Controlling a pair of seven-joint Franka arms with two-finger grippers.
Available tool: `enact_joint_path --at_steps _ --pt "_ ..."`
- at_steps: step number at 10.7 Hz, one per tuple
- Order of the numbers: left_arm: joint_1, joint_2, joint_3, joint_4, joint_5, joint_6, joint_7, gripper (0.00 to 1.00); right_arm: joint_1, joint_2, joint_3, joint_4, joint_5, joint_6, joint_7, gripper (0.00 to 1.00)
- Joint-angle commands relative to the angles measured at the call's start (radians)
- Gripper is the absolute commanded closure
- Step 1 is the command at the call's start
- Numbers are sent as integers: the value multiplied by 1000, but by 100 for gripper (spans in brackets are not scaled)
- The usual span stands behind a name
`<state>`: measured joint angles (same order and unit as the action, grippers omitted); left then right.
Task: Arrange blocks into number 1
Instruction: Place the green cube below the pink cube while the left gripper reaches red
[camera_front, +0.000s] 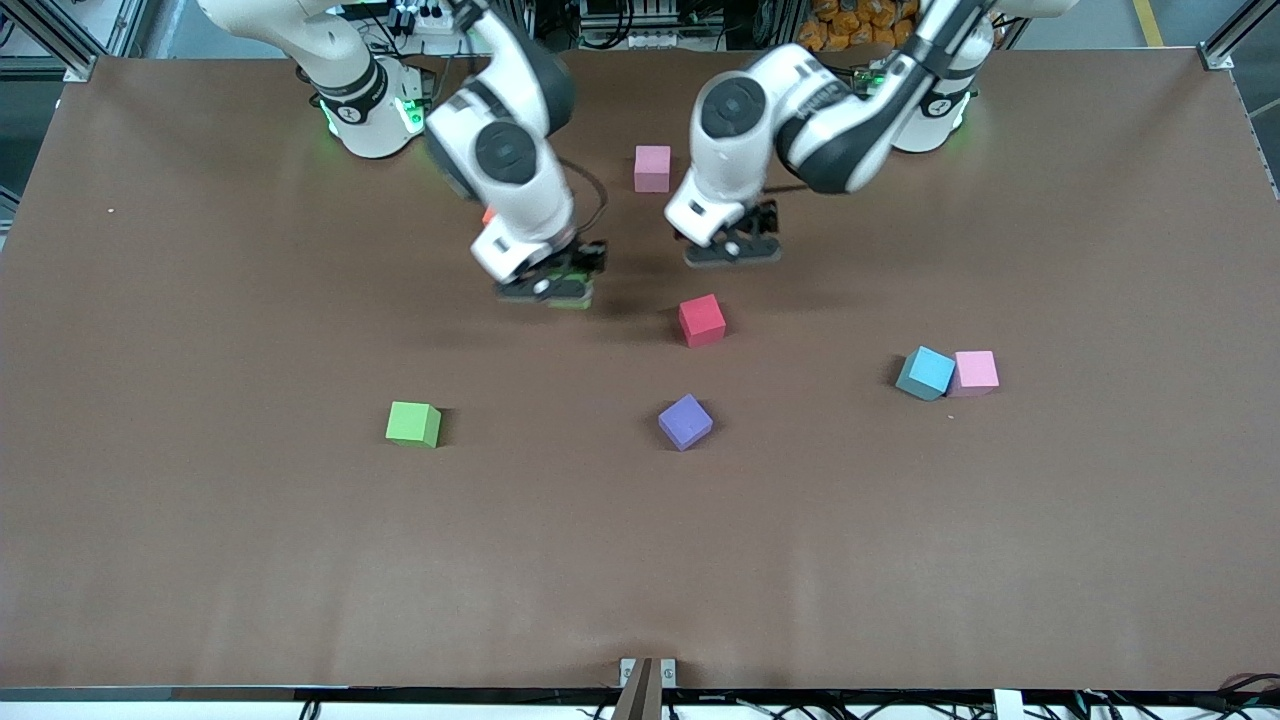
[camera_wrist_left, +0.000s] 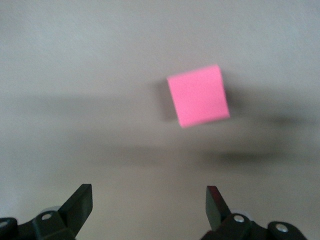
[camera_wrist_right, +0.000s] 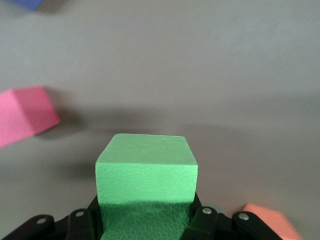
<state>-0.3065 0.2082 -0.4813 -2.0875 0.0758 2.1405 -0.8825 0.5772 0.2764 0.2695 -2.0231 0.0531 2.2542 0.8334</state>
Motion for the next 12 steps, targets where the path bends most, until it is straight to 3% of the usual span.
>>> enact_joint_path --at_steps 1,3,6,12 --pt "-3 -6 94 29 -30 -16 95 0 123 68 -4 23 4 40 100 100" --pt "-9 42 142 56 -36 15 118 0 206 125 -4 23 4 68 166 100" --pt "-41 121 173 66 -178 103 119 0 292 207 -6 21 2 165 324 100" --pt "-85 229 190 138 -272 136 112 0 343 213 -6 1 2 151 372 100"
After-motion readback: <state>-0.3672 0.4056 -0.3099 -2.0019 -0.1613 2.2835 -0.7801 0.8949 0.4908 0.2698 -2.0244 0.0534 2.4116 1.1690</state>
